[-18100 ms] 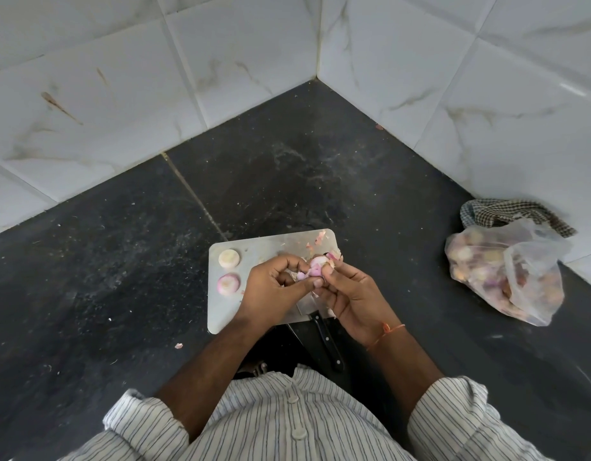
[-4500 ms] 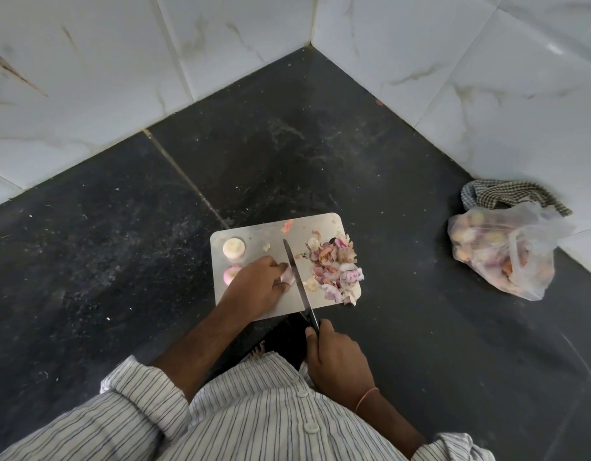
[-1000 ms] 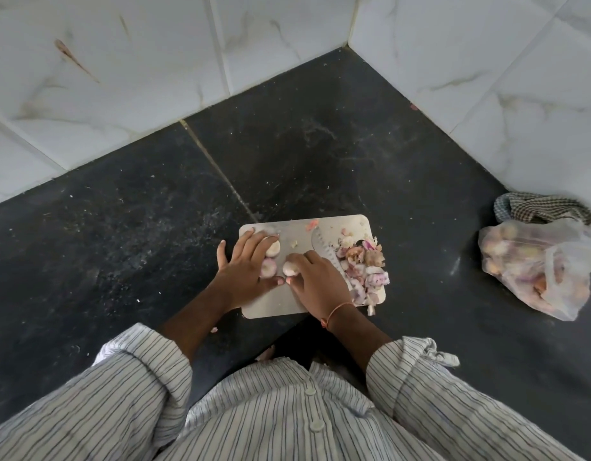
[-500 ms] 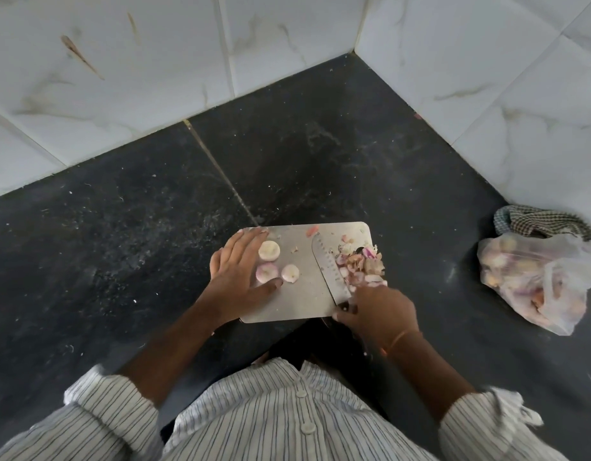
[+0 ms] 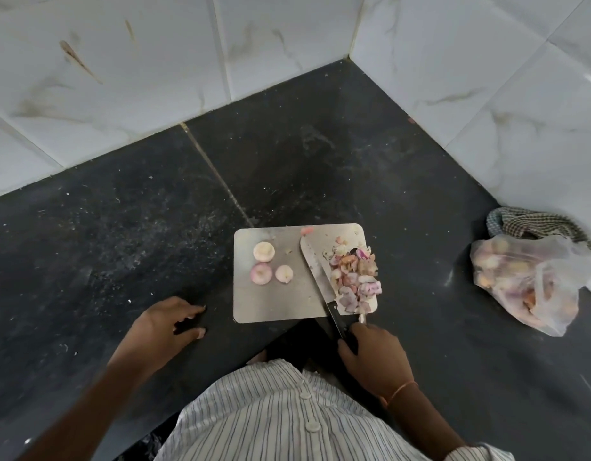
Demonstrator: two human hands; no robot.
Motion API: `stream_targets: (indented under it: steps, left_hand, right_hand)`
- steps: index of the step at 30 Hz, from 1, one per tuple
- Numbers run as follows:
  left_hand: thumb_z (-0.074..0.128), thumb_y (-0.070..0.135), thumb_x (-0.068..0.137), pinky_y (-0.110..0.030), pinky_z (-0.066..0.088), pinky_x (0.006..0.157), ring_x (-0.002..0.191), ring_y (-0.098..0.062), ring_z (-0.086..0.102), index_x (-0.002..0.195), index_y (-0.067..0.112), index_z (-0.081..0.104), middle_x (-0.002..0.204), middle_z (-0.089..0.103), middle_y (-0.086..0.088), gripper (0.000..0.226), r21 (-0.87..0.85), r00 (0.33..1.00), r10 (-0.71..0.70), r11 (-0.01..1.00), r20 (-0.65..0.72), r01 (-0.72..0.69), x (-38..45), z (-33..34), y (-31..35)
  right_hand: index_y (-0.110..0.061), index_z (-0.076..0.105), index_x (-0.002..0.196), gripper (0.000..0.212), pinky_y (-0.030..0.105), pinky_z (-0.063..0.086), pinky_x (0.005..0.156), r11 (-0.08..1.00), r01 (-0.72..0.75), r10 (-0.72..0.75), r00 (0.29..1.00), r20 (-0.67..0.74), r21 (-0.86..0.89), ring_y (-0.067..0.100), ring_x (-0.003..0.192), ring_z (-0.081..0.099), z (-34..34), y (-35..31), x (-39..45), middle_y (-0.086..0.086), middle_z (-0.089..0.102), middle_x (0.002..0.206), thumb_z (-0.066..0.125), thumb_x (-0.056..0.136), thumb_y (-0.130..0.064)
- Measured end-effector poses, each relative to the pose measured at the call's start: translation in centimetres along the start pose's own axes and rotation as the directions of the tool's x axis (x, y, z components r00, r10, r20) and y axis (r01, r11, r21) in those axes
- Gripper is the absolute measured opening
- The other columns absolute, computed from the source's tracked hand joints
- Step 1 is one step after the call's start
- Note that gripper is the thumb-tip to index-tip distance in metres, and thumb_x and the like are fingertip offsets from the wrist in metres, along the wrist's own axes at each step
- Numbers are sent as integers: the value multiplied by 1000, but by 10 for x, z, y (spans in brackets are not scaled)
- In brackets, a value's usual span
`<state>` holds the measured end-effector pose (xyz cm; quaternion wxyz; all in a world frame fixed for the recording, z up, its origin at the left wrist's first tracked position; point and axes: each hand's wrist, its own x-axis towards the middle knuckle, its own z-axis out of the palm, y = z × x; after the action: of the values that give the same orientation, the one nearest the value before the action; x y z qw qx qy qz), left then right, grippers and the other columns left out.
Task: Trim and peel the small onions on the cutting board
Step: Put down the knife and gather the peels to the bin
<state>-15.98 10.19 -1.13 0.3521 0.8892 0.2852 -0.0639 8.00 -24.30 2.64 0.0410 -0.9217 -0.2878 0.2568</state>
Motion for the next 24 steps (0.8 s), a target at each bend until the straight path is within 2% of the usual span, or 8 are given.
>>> stream_targets:
  steps: [3, 5, 8, 12, 14, 18, 22, 24]
  left_hand:
    - [94, 30, 82, -14, 49, 79, 92, 4, 65, 112, 34, 85, 105, 66, 27, 31, 116, 997, 77, 991, -26, -74, 4, 8, -5]
    - [95, 27, 82, -13, 45, 75, 87, 1, 63, 107, 32, 86, 100, 67, 25, 27, 183, 987, 158, 971, -26, -151, 6, 13, -4]
    - [92, 26, 85, -22, 48, 72, 87, -7, 62, 103, 34, 86, 98, 69, 21, 21, 228, 977, 208, 954, -32, -196, 6, 18, -4]
    - [78, 31, 98, -35, 58, 80, 97, -11, 61, 108, 33, 82, 105, 67, 19, 11, 240, 988, 153, 959, 3, -149, 5, 18, 4]
    - [68, 37, 104, -34, 56, 83, 102, -7, 58, 111, 36, 77, 108, 62, 20, 12, 246, 997, 79, 966, 20, -82, 2, 19, 12]
    - [65, 40, 104, -27, 55, 76, 93, 2, 60, 107, 41, 73, 104, 60, 25, 8, 155, 998, 45, 987, -32, -40, -4, 26, 28]
    - [71, 39, 101, -23, 54, 72, 90, 4, 60, 106, 40, 73, 99, 62, 24, 6, 37, 988, 118, 993, -96, -115, 2, 30, 62]
    - [74, 36, 99, -21, 52, 72, 92, 3, 59, 104, 38, 72, 99, 61, 24, 6, 3, 979, 163, 987, -122, -164, 10, 34, 80]
  right_hand:
    - [-22, 58, 81, 30, 34, 50, 65, 990, 56, -50, 997, -51, 132, 12, 67, 56, 7, 0, 0, -8, 59, 77, 59, 99, -46]
    - [-21, 57, 79, 30, 35, 49, 62, 971, 76, -59, 995, -80, 226, 10, 64, 55, 11, -1, 0, -7, 58, 73, 61, 101, -42]
    - [-20, 54, 76, 32, 41, 52, 61, 925, 71, -39, 995, -92, 373, 12, 61, 58, 16, -4, 0, -3, 59, 67, 60, 104, -35]
    - [-22, 61, 86, 26, 53, 59, 66, 831, 23, 1, 999, -42, 555, 19, 67, 67, 18, -5, 1, 0, 66, 73, 53, 108, -32]
    - [-23, 65, 95, 23, 53, 61, 67, 796, 4, 10, 1000, -19, 605, 19, 70, 68, 17, -6, 0, -1, 69, 80, 50, 110, -32]
    - [-23, 68, 101, 25, 50, 61, 62, 704, -40, 41, 999, 17, 709, 17, 68, 66, 8, -5, -5, 1, 70, 84, 45, 113, -28]
    - [-24, 67, 102, 29, 37, 54, 57, 613, -81, 78, 996, 41, 786, 13, 67, 60, -1, 2, -8, 1, 68, 85, 40, 114, -28]
    - [-23, 65, 100, 31, 37, 51, 59, 606, -91, 102, 994, 36, 790, 15, 68, 58, -7, 12, -7, 0, 66, 84, 39, 115, -29]
